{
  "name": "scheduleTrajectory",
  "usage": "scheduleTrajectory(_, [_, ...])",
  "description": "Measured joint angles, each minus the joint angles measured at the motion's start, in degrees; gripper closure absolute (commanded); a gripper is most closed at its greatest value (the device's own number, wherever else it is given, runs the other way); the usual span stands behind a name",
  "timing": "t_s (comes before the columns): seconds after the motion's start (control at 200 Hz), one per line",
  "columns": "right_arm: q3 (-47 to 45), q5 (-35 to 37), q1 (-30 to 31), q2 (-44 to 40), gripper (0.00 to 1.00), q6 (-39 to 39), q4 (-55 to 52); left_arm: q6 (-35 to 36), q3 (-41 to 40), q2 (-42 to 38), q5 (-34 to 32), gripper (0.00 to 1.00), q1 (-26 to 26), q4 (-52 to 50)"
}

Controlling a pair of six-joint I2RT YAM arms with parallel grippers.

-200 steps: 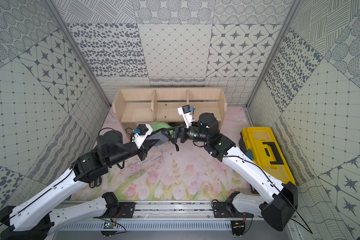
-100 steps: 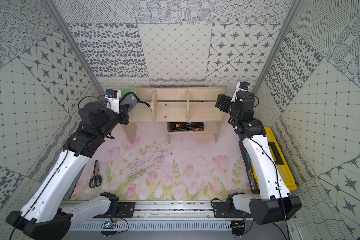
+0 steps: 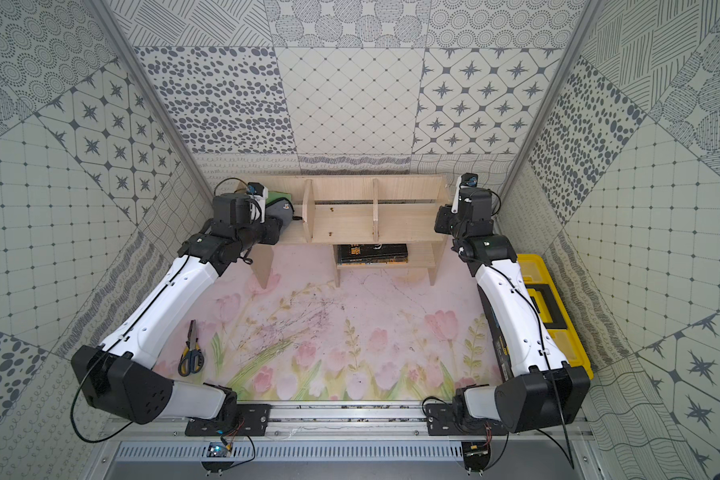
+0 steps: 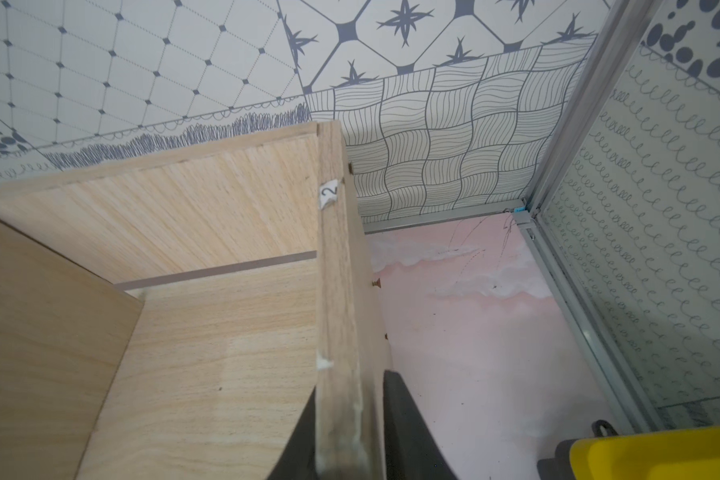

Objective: Wipe the bookshelf clean with a cloth
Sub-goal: Hold the shelf at the center of the board, then wipe the dust from the shelf.

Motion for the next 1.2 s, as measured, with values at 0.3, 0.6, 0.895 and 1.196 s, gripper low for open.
scheduleTrajectory(0.3, [-0.2, -1.68, -0.17, 0.02, 1.0, -1.27, 0.37, -2.69, 2.34, -0.42, -1.53, 0.09, 0.0, -1.33])
scheduleTrajectory(0.6, [-0.2, -2.84, -0.39, 0.04, 1.0, -1.6, 0.44, -4.92, 1.97, 1.27, -0.57, 0.39, -0.04, 0.02])
scheduleTrajectory(0.895, [-0.2, -3.28, -0.55, 0.09, 1.0, -1.73, 0.57, -6.67, -1.38, 2.6, -0.31, 1.0, -3.52, 3.41])
scheduleTrajectory(1.196, [-0.2, -3.52, -0.52, 0.09, 1.0, -1.77, 0.61, -6.95, 4.2, 4.59, -0.87, 1.0, -6.43, 3.61])
